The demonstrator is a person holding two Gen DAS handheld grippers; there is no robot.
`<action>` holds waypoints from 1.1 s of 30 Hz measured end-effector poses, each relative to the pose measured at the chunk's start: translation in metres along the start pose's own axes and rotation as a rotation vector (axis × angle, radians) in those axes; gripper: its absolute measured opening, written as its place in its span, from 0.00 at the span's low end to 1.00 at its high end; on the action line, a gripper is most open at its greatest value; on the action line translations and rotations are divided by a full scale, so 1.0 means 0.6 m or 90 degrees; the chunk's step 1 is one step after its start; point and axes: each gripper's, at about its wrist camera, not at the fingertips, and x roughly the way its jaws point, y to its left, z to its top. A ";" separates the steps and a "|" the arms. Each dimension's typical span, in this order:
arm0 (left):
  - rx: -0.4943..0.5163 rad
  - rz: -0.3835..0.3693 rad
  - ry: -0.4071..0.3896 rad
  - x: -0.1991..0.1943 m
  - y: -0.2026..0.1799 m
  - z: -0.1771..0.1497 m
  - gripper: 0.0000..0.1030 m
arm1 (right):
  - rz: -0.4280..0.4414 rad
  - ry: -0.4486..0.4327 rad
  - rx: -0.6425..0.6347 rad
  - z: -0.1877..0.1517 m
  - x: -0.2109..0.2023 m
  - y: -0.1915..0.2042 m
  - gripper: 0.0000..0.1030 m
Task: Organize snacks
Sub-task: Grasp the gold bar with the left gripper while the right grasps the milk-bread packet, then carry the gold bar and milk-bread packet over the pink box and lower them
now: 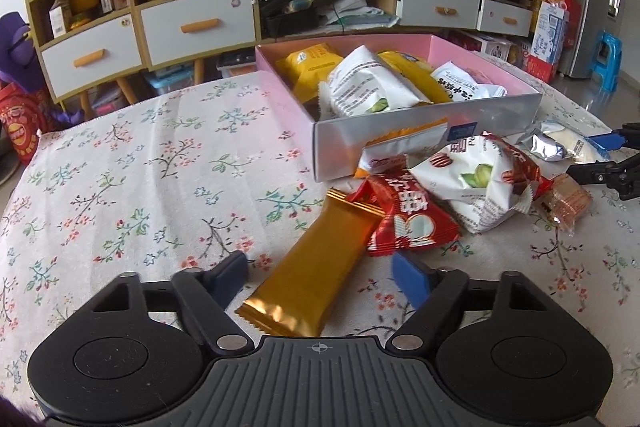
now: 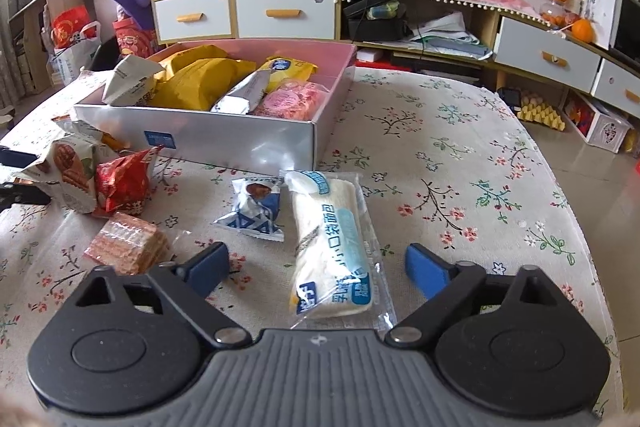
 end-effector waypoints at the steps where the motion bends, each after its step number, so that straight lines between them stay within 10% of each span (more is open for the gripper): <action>1: 0.005 -0.002 0.003 -0.001 -0.004 0.002 0.66 | 0.002 0.001 -0.006 0.001 -0.002 0.001 0.77; 8: 0.021 -0.001 0.019 -0.007 -0.019 0.009 0.31 | 0.012 0.010 -0.007 0.015 0.001 0.004 0.42; 14: 0.004 0.024 0.032 -0.012 -0.015 0.013 0.26 | 0.001 0.022 -0.001 0.020 -0.003 0.005 0.22; 33: -0.100 0.056 0.033 -0.052 0.021 0.028 0.25 | -0.011 0.010 0.030 0.053 -0.035 0.003 0.17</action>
